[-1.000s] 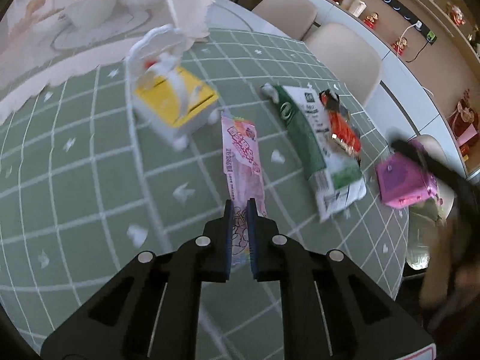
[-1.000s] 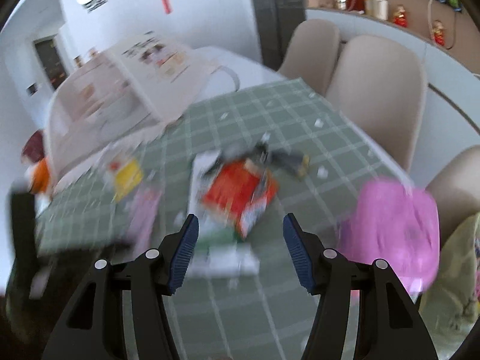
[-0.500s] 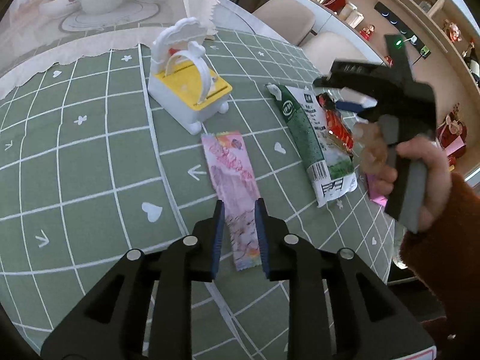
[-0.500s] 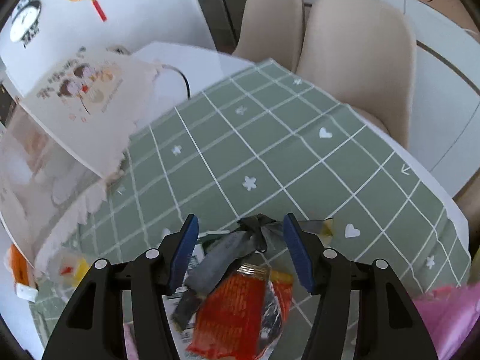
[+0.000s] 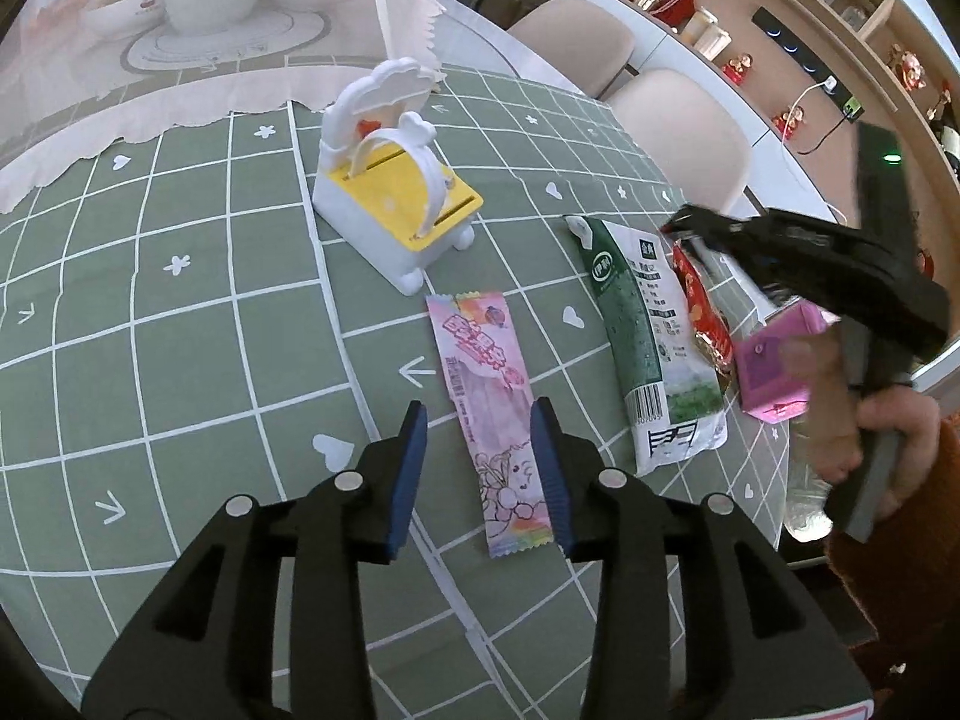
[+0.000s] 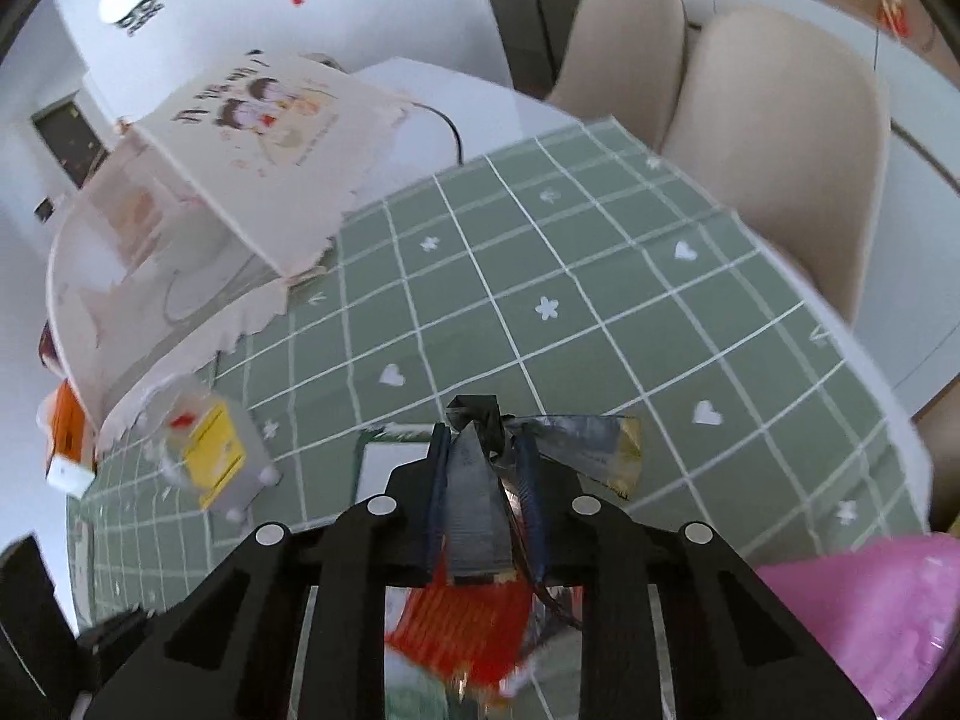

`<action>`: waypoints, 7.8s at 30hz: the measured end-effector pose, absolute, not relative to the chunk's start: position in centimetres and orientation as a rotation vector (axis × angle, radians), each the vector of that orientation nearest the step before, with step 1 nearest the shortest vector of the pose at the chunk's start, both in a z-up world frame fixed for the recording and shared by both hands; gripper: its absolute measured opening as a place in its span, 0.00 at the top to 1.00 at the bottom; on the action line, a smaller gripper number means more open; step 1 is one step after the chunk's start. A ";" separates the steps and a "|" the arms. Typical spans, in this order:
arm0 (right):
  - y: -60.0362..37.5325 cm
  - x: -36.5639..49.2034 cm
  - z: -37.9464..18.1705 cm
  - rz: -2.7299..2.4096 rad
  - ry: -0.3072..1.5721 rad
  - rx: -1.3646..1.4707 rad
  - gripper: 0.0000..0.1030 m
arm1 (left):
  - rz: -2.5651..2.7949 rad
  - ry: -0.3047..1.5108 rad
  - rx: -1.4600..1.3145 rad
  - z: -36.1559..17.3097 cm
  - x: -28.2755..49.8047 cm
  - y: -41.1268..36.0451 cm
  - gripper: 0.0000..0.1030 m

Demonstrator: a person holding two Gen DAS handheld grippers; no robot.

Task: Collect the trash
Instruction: 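Carry both wrappers to the bin and lower them over it, then open both grippers over the bin to drop the wrappers, then move both grippers back over the table toward the remaining trash, then grasp the red snack bag with the right gripper while the left grasps the green milk carton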

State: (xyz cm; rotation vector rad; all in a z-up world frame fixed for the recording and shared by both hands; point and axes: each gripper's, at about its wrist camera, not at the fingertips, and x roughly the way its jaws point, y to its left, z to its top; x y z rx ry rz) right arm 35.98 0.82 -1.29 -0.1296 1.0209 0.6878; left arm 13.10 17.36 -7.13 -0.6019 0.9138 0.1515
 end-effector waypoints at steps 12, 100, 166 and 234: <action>-3.1 30.6 4.0 0.705 0.829 -0.243 0.79 | 0.229 0.999 -0.539 -8.0 15.6 15.0 0.67; -46.0 34.2 5.0 0.062 0.753 0.046 0.79 | -0.531 1.149 0.027 -5.8 40.0 -32.3 0.95; -39.8 31.7 2.9 0.258 0.909 0.117 0.59 | -0.325 0.936 -0.200 1.7 25.2 -14.1 0.57; -10.8 24.2 2.3 0.750 0.928 -0.231 0.68 | 0.043 0.895 -0.546 -3.8 16.7 12.4 0.56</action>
